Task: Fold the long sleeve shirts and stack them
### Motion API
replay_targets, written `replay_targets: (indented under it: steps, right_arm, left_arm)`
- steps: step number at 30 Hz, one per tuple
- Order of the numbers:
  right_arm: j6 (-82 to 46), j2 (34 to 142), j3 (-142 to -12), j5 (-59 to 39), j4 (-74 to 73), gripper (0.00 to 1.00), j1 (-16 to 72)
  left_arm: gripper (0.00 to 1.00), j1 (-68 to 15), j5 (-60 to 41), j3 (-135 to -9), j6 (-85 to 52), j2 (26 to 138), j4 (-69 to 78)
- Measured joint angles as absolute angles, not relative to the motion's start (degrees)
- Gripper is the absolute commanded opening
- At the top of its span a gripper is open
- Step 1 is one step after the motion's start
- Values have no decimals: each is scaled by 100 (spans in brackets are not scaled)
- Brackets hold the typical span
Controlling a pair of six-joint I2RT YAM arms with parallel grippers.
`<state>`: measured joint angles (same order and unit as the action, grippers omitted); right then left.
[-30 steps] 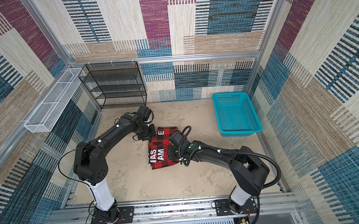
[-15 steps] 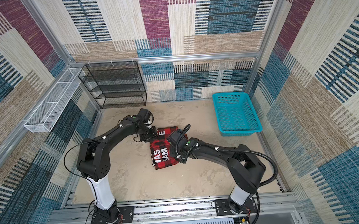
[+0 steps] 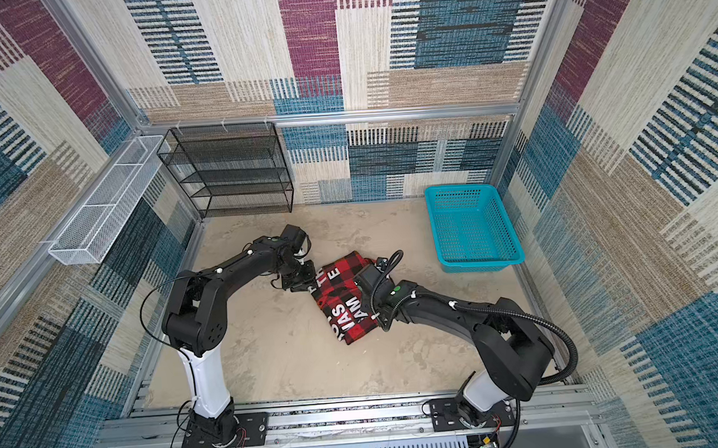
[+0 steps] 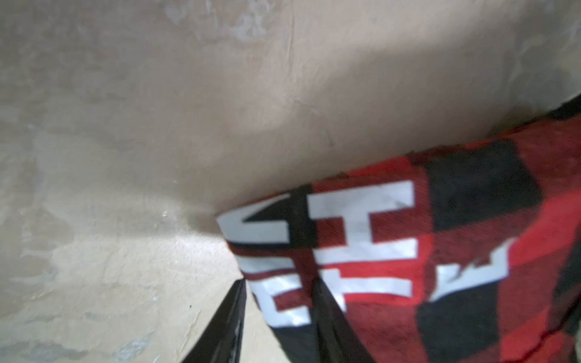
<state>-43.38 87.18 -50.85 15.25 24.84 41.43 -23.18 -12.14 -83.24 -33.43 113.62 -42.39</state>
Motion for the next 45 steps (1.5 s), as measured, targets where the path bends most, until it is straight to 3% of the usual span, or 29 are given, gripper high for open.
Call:
replay_targets:
  steps: [3,8,13,19,27,35,40,45]
  right_arm:
    - [-4265,8755,-4965,1682,2550,49,3820]
    - [-4086,8646,-5450,1739,2836,59,3747]
    - [-4110,8154,-5835,1599,3085,53,3994]
    - [-4344,8152,-5763,1050,2921,36,4491]
    - [-4543,8744,-4987,368,2102,31,4296]
    - [-4147,9168,-4882,294,1758,29,3424]
    - [-3721,9338,-5345,458,1796,39,3301]
    - [-3573,8739,-5435,451,1933,62,3297]
  left_arm:
    - [42,-2331,-1212,-8182,-3376,11242,-4222]
    - [41,-2331,-1236,-8189,-3433,10777,-4222]
    - [23,-2362,-1468,-8611,-3435,10654,-4165]
    - [6,-2576,-1988,-9314,-3428,11288,-3935]
    - [0,-2753,-2388,-9719,-3610,12337,-3164]
    - [0,-2759,-2064,-8700,-3771,12248,-2742]
    - [0,-2764,-1745,-8027,-3793,11723,-2727]
    - [8,-2757,-1232,-8082,-3758,11153,-3264]
